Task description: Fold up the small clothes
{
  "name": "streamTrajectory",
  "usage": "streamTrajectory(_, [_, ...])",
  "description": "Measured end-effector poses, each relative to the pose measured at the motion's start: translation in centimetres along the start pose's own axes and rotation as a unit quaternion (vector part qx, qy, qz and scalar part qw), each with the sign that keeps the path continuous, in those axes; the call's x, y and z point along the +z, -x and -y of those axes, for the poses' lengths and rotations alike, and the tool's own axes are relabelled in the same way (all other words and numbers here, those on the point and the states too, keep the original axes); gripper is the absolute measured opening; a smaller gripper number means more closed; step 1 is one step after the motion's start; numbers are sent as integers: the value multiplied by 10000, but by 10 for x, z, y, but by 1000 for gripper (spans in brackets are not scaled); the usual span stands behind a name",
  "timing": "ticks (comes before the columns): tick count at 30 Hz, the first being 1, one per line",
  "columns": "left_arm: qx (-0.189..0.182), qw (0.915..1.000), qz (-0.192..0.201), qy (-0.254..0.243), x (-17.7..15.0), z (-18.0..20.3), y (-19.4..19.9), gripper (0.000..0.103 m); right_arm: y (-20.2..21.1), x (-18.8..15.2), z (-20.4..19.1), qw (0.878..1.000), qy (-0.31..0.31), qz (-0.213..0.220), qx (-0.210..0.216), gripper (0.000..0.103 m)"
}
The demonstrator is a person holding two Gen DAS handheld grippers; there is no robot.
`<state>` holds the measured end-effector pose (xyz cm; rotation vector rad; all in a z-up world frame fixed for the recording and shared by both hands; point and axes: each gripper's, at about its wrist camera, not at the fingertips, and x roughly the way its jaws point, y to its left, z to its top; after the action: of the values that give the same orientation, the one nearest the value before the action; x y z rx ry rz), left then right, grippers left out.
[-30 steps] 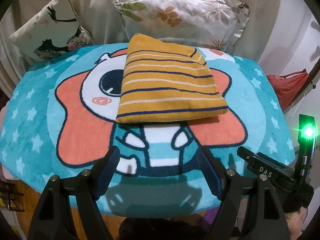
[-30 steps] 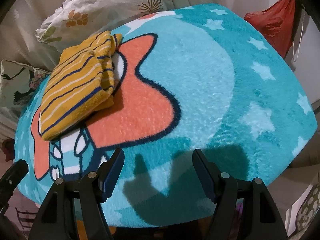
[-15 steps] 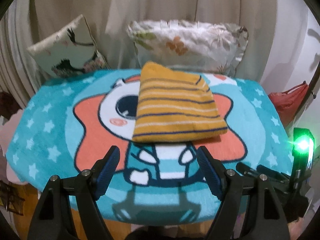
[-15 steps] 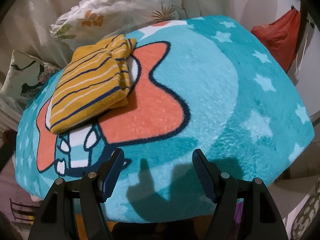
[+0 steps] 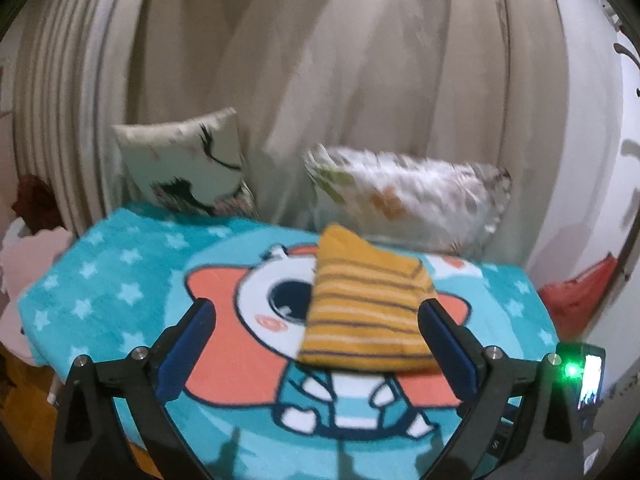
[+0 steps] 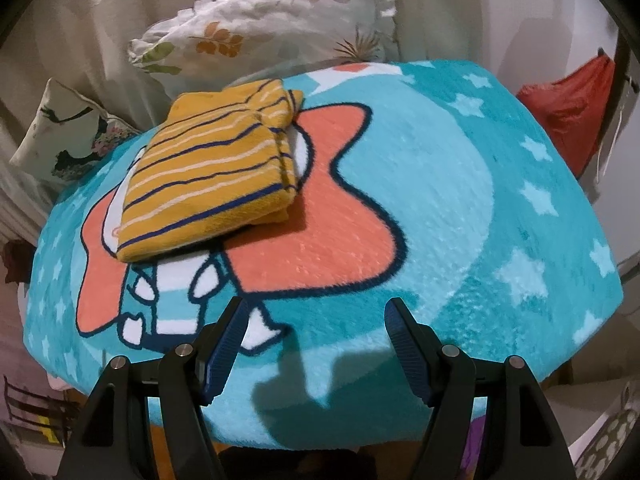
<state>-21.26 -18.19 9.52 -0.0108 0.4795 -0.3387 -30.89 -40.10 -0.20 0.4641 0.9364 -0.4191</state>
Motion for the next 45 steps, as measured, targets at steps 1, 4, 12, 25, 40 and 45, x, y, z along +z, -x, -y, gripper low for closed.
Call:
streamTrajectory(1, [55, 10000, 42, -43, 3, -1, 2, 103, 0, 1, -2, 10000, 40, 19, -1, 75])
streamTrajectory(4, [326, 9989, 259, -215, 14, -3, 8, 103, 2, 5, -10, 9997, 196, 123, 30, 75])
streamTrajectory(12, [-362, 9962, 278, -735, 53, 4, 8, 103, 23, 44, -34, 9944, 689, 807, 8, 76])
streamTrajectory(25, [-415, 9740, -2192, -400, -26, 13, -89, 103, -2, 43, -23, 9980, 274, 550, -147, 80])
streamTrajectory(40, [-254, 9652, -2552, -518, -42, 29, -107, 103, -29, 35, -17, 9988, 357, 150, -312, 80])
streamTrajectory(45, [-255, 9630, -2638, -486, -45, 31, -113, 103, -34, 37, -19, 9984, 452, 107, -309, 80])
